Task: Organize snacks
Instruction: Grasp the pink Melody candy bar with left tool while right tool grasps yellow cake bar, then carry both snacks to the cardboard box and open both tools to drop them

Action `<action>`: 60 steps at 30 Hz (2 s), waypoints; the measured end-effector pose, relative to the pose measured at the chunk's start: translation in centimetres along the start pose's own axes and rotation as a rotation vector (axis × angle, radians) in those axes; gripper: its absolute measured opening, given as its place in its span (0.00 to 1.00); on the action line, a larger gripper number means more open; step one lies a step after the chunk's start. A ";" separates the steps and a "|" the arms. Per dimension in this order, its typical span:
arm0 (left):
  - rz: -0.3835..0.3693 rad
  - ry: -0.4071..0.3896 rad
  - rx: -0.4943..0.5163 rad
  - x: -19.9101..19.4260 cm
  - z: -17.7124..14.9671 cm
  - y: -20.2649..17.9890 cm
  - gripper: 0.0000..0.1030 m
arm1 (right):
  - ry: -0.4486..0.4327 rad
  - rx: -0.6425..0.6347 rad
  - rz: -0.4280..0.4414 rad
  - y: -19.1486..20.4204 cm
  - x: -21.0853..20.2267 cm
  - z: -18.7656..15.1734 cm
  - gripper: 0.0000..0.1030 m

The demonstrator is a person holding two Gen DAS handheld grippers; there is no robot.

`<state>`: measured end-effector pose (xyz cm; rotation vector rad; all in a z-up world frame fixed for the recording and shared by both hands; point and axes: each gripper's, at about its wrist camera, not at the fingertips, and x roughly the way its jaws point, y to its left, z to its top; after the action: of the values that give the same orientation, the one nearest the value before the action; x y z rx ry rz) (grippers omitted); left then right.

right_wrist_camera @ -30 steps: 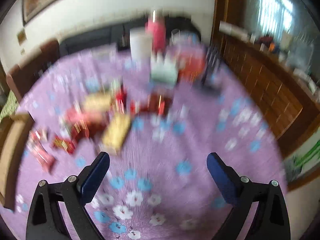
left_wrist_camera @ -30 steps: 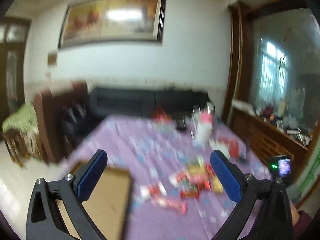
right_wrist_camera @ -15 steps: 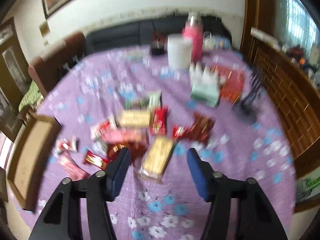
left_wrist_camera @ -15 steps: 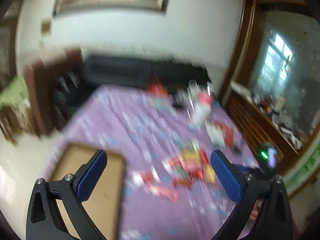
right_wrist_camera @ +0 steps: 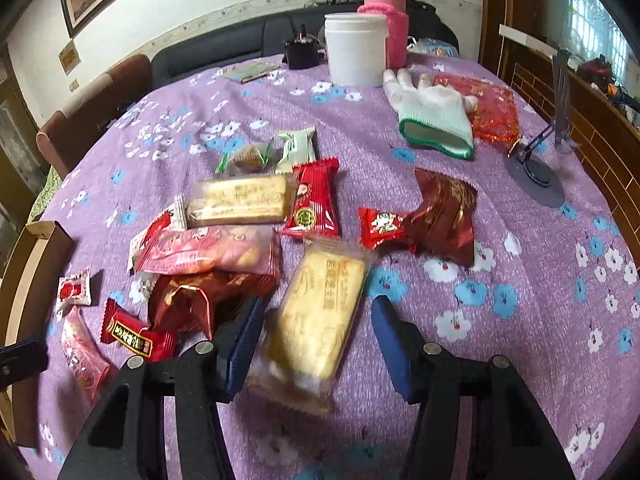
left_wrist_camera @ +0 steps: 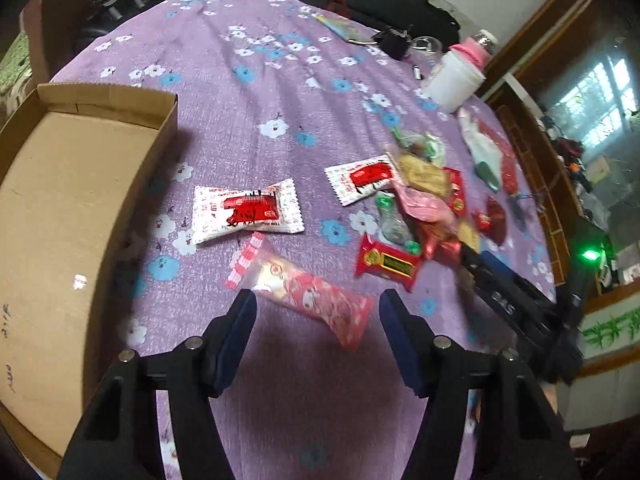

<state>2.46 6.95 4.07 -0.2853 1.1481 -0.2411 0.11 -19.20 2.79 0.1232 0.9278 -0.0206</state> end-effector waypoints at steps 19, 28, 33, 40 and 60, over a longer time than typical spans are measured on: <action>0.037 0.010 0.171 0.5 -2.3 -3.1 0.29 | 0.043 0.213 0.276 -5.0 -0.9 -0.6 0.34; 0.088 -0.024 0.138 0.3 -4.3 -4.5 0.68 | 0.035 0.181 0.245 -4.7 -1.0 -0.6 0.35; 0.169 -0.034 0.242 2.6 -5.6 -6.8 0.68 | 0.019 0.126 0.190 -3.6 -1.1 -0.7 0.36; 0.227 -0.073 0.290 2.3 -5.8 -6.5 0.22 | 0.011 -0.005 0.081 -1.2 -1.1 -0.9 0.42; -0.046 -0.180 0.118 -8.4 -8.3 2.7 0.23 | -0.015 -0.006 -0.013 -1.6 -4.9 -4.5 0.34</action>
<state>-8.37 11.47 7.23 -0.2243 0.9465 -0.3169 -6.55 -20.42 3.90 0.1114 0.9135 -0.0309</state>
